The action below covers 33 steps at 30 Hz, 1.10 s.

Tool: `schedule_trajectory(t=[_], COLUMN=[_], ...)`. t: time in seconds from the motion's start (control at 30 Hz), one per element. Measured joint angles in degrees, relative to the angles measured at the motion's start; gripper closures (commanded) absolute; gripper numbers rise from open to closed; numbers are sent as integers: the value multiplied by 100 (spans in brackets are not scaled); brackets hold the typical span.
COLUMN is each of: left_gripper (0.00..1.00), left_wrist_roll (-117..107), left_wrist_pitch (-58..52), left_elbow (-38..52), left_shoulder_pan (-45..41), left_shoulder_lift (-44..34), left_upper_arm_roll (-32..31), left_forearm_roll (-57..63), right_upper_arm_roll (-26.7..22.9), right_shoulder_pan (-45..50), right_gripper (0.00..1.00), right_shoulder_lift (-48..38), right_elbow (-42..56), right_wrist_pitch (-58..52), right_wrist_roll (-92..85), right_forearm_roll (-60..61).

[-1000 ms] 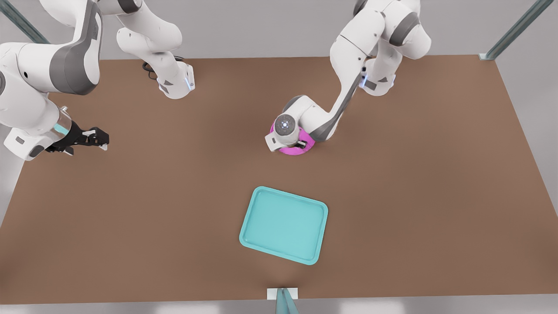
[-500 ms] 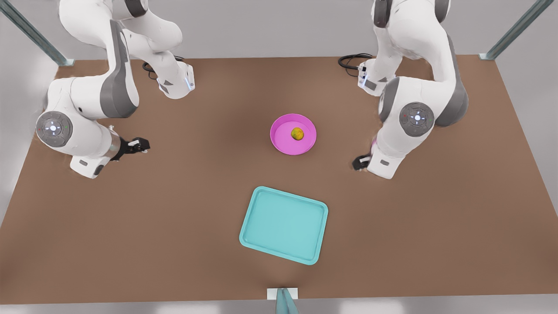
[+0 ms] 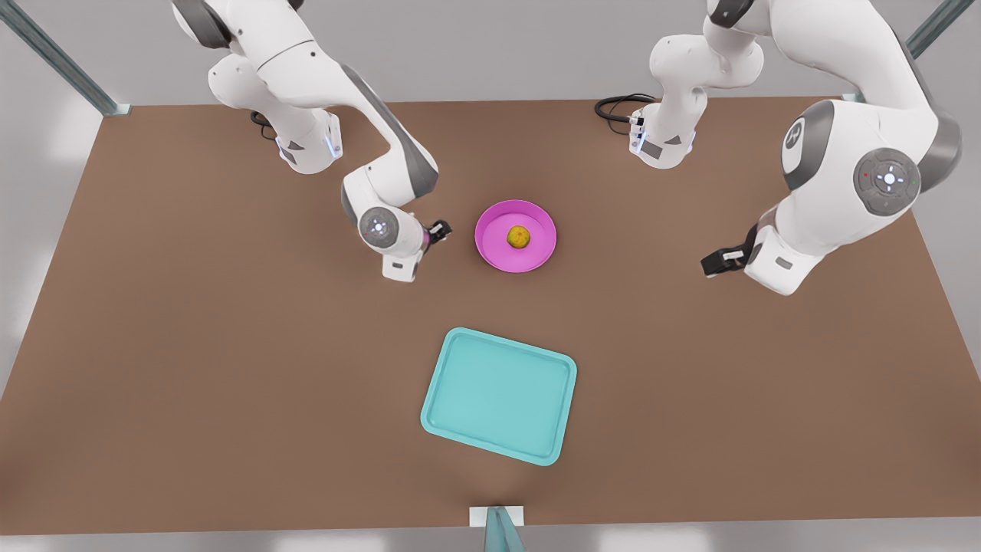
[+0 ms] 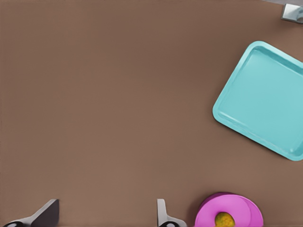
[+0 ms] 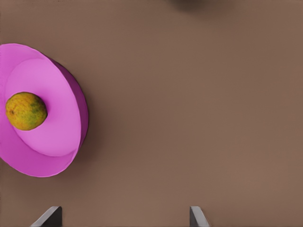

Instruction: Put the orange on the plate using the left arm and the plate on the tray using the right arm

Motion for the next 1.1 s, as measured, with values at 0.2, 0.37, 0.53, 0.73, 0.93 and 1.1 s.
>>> schedule_trajectory(t=[0.2, 0.37, 0.53, 0.73, 0.93, 1.1], left_gripper=[0, 0, 0, 0, 0, 0], left_wrist_roll=[207, 327, 405, 468, 523, 562], left_wrist_pitch=[-56, -82, -155, -233, -260, -344], left_elbow=[4, 47, 409, 477, 469, 480], left_shoulder_pan=[-4, -10, -15, 1, 1, 1], left_shoulder_lift=[19, 10, 29, 26, 65, 24], left_upper_arm_roll=[-32, -15, -2, 59, 99, 102], left_forearm_roll=[-13, -4, 44, 66, 73, 74], right_upper_arm_roll=[157, 320, 474, 498, 583, 610], right_shoulder_pan=[272, 399, 455, 555, 630, 640], right_gripper=[0, 0, 0, 0, 0, 25], right_shoulder_lift=[526, 1020, 1597, 1903, 2104, 2224], right_elbow=[-8, 327, 822, 1028, 1097, 1167], right_wrist_pitch=[666, 927, 1041, 1110, 1132, 1140], right_wrist_roll=[564, 909, 1156, 1347, 1446, 1504], right_forearm_roll=[374, 711, 871, 1031, 1066, 1075])
